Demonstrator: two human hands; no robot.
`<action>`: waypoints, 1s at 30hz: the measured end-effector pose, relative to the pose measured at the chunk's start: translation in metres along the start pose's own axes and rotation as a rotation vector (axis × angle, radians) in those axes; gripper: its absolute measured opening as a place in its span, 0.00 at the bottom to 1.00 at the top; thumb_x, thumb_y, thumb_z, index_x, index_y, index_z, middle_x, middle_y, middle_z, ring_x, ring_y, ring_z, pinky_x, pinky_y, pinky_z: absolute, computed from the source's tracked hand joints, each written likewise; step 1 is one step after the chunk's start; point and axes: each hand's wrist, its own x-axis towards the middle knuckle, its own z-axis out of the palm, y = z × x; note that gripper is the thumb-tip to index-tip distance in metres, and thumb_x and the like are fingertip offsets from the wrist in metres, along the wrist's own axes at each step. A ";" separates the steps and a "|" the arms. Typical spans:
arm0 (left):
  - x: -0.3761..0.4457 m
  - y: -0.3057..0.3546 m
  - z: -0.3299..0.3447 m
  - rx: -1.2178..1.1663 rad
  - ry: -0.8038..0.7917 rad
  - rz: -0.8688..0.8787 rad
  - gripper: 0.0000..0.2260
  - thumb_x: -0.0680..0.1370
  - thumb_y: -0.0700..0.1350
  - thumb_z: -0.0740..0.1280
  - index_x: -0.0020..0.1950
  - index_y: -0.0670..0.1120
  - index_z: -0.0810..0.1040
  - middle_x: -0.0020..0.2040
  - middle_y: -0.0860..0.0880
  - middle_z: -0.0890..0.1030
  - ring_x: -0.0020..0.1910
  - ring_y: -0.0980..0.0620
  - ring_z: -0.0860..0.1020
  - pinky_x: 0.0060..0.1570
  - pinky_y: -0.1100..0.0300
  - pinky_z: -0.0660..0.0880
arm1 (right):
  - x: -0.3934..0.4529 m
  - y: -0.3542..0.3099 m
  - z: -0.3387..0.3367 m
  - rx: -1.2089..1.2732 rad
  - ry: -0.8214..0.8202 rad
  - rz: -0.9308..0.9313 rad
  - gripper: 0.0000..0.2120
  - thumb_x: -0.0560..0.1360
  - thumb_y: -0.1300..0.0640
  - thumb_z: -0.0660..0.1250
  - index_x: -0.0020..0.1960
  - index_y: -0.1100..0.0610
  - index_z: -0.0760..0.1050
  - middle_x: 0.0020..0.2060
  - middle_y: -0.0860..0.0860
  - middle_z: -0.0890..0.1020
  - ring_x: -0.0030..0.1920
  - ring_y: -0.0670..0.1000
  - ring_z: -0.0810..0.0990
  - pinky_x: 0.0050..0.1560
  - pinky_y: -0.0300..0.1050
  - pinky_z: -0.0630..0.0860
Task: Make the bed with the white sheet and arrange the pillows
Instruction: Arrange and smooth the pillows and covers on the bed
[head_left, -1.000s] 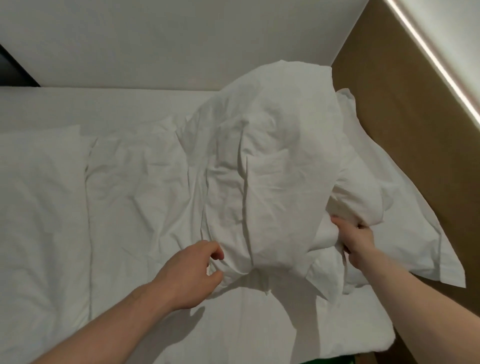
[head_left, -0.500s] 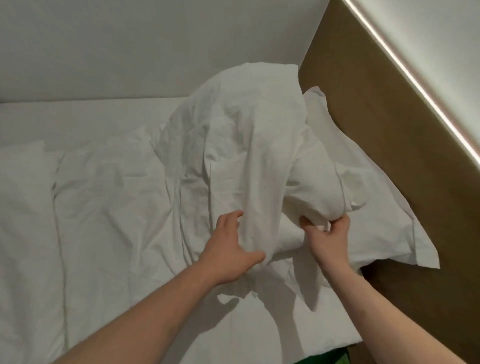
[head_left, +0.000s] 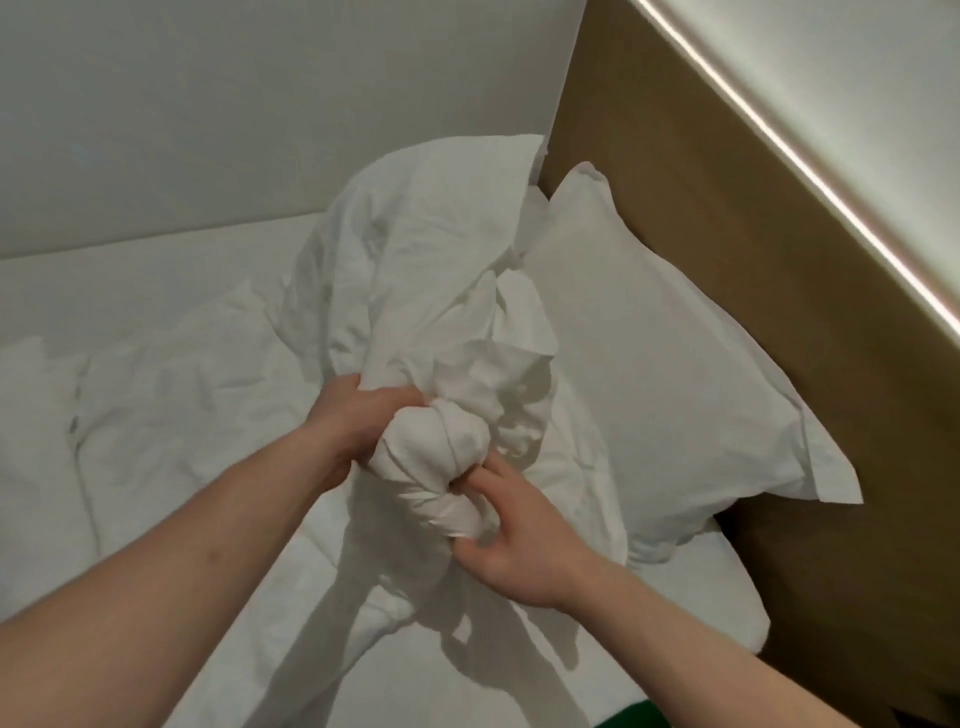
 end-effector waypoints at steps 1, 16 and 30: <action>0.001 -0.005 -0.002 0.010 0.087 0.010 0.11 0.66 0.45 0.75 0.47 0.46 0.84 0.44 0.48 0.86 0.47 0.46 0.84 0.44 0.57 0.77 | -0.005 0.004 -0.003 0.013 -0.003 -0.003 0.19 0.70 0.61 0.74 0.60 0.51 0.80 0.68 0.46 0.75 0.71 0.45 0.73 0.69 0.45 0.71; -0.035 -0.036 -0.019 -0.100 0.004 0.222 0.15 0.73 0.45 0.71 0.59 0.54 0.81 0.50 0.57 0.85 0.51 0.59 0.83 0.51 0.60 0.80 | 0.147 -0.097 -0.013 0.345 0.348 0.352 0.28 0.66 0.56 0.80 0.63 0.43 0.75 0.54 0.43 0.84 0.53 0.42 0.84 0.52 0.40 0.81; -0.071 -0.292 -0.181 0.070 -0.039 -0.221 0.17 0.78 0.52 0.71 0.63 0.57 0.70 0.60 0.57 0.79 0.58 0.56 0.79 0.58 0.61 0.75 | 0.111 -0.097 0.249 -0.415 -0.568 0.217 0.41 0.75 0.54 0.66 0.83 0.46 0.51 0.81 0.49 0.58 0.75 0.60 0.67 0.74 0.54 0.67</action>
